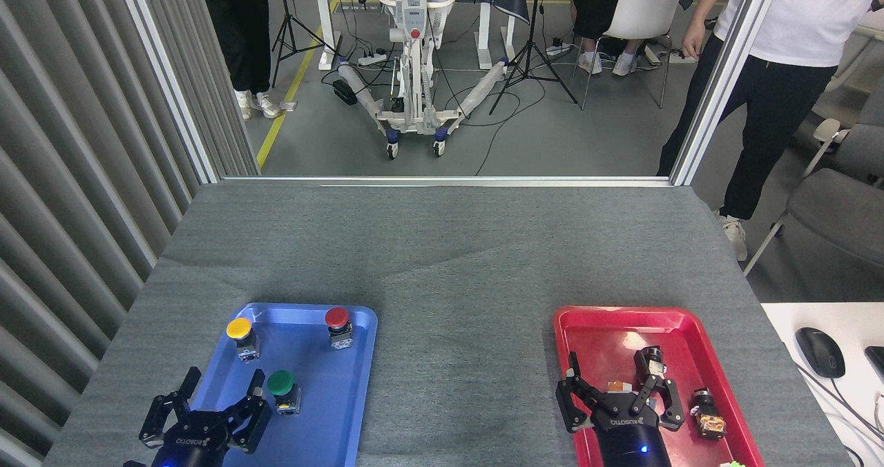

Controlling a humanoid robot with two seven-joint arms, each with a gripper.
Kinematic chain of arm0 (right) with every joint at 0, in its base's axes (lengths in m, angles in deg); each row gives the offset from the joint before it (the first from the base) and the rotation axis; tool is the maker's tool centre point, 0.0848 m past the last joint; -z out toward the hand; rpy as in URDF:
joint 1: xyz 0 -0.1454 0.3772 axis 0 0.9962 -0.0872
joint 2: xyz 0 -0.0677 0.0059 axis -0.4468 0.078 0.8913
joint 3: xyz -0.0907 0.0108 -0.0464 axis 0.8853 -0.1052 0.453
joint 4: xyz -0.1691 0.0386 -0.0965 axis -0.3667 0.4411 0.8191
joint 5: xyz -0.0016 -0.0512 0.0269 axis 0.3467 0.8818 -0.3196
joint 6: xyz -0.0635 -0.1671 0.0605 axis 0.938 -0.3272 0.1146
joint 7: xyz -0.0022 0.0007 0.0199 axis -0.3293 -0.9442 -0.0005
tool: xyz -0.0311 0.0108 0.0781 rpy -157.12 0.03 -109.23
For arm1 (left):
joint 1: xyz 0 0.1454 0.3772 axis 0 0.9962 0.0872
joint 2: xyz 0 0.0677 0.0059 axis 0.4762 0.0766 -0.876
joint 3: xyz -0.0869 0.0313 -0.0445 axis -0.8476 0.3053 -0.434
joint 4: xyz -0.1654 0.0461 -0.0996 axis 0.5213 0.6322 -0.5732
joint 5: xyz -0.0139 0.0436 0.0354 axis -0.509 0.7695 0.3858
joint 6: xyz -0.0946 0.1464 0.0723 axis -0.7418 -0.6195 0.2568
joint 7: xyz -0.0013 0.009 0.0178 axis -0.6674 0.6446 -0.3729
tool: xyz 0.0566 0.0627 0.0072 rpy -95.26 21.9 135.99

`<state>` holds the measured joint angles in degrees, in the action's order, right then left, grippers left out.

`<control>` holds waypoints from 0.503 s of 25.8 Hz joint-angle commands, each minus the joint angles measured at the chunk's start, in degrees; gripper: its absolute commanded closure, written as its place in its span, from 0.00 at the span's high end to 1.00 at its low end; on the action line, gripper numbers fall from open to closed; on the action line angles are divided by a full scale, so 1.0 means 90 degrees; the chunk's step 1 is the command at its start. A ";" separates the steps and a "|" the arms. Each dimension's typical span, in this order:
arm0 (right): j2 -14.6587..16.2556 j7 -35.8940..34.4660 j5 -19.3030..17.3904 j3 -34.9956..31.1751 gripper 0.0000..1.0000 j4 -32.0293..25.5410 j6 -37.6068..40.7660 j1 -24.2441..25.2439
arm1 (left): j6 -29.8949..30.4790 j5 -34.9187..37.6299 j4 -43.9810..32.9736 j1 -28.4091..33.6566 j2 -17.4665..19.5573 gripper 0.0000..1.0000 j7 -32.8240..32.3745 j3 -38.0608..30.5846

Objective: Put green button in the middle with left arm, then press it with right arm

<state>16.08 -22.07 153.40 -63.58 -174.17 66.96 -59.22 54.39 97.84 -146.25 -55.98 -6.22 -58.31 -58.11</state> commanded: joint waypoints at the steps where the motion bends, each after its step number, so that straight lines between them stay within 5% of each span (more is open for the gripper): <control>1: -0.0025 0.0036 0.0052 -0.0022 1.00 -0.0060 0.0002 0.0144 | 0.0002 -0.0010 0.0015 -0.0005 0.0000 1.00 0.0010 0.0000; 13: 0.0024 0.0026 0.0082 -0.0158 1.00 -0.0099 0.0002 0.0222 | -0.0057 0.0000 -0.0024 0.0004 0.0000 1.00 0.0196 0.0010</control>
<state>16.21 -21.68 154.13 -64.96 -174.96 67.00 -57.32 53.84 97.96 -146.56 -55.95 -6.33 -56.39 -58.06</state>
